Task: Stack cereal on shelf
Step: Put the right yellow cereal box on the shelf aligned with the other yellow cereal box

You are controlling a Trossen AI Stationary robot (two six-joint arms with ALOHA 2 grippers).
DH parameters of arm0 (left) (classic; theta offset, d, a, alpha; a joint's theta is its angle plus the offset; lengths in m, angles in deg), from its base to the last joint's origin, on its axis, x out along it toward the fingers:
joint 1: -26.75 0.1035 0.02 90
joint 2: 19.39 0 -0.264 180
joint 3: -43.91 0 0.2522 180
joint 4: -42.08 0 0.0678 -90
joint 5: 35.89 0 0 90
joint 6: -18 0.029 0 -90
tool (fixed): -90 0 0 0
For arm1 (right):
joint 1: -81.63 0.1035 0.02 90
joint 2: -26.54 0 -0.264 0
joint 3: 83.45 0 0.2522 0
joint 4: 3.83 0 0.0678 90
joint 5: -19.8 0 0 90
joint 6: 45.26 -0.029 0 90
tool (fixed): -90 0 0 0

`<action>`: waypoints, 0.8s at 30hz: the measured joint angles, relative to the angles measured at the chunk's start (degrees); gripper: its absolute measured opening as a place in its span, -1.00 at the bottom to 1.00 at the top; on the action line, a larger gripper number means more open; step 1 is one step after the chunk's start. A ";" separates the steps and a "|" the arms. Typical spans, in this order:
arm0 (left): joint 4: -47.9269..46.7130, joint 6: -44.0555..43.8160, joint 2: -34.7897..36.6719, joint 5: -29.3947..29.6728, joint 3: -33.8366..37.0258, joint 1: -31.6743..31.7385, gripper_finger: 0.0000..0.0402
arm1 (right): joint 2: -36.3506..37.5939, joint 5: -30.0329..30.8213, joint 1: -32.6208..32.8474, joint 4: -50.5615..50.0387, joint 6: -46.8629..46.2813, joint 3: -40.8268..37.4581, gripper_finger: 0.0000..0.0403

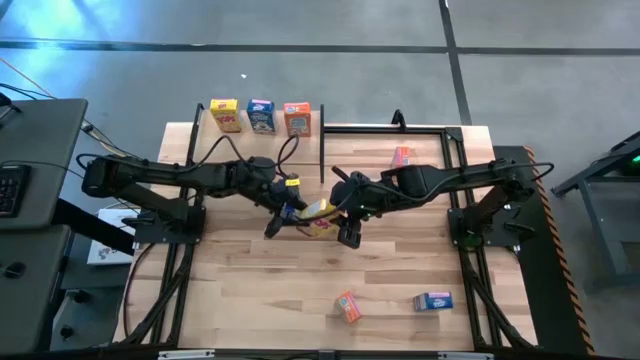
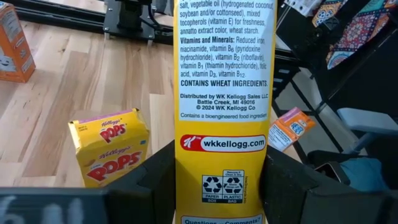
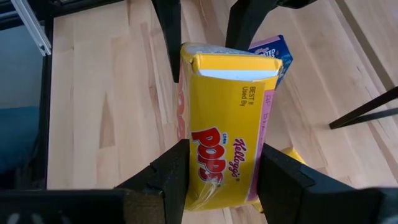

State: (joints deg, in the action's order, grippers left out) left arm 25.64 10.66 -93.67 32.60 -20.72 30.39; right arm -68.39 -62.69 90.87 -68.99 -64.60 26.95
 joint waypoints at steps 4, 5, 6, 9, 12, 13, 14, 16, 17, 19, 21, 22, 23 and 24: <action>0.02 -0.08 0.00 0.15 0.00 -0.49 -0.15 | 0.00 -0.72 0.00 0.07 0.21 0.00 -0.24; 0.02 -0.08 0.00 0.19 0.00 -0.63 -0.15 | 0.00 -0.66 0.00 0.07 0.20 0.00 -0.24; 0.04 -0.10 0.00 0.19 0.00 -0.67 -0.15 | 0.00 -0.45 0.02 0.07 0.12 0.00 -0.24; 0.04 -0.06 0.01 0.19 -0.02 -0.70 -0.15 | 0.00 1.32 0.09 0.00 -1.72 0.00 -0.24; 0.02 -0.08 0.02 0.37 -0.02 -0.61 -0.15 | 0.00 2.57 -0.07 -0.31 -2.73 0.00 -0.24; 0.00 -0.06 0.02 0.41 -0.02 -0.61 -0.15 | 0.00 2.52 -0.12 -0.35 -2.66 0.00 -0.24; -0.01 -0.08 0.02 0.41 -0.02 -0.61 -0.14 | 0.00 2.51 -0.15 -0.35 -2.63 0.00 -0.24; 0.00 -0.08 0.02 0.39 -0.02 -0.61 -0.14 | 0.00 2.49 -0.15 -0.35 -2.66 0.00 -0.24; -0.02 -0.08 0.02 0.35 -0.02 -0.61 -0.14 | 0.00 2.39 -0.15 -0.35 -2.66 0.00 -0.24; -0.02 -0.10 0.02 0.29 -0.02 -0.61 -0.14 | 0.00 2.24 -0.15 -0.37 -2.63 0.00 -0.24; -0.02 -0.09 0.02 0.13 -0.02 -0.61 -0.14 | 0.00 2.57 -0.15 -0.37 -3.35 0.00 -0.24; -0.02 -0.10 0.02 0.13 -0.02 -0.61 -0.14 | 0.00 2.80 -0.15 -0.44 -3.58 0.00 -0.24; -0.02 -0.10 0.02 0.14 -0.02 -0.61 -0.14 | 0.00 2.97 -0.15 -0.50 -3.42 0.00 -0.24; -0.02 -0.10 0.02 0.14 -0.02 -0.61 -0.14 | 0.00 2.96 -0.15 -0.50 -2.98 0.00 -0.24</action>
State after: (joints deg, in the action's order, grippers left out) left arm 25.62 10.56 -93.65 32.74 -20.74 29.78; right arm -68.39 -59.73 90.71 -69.49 -67.59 26.95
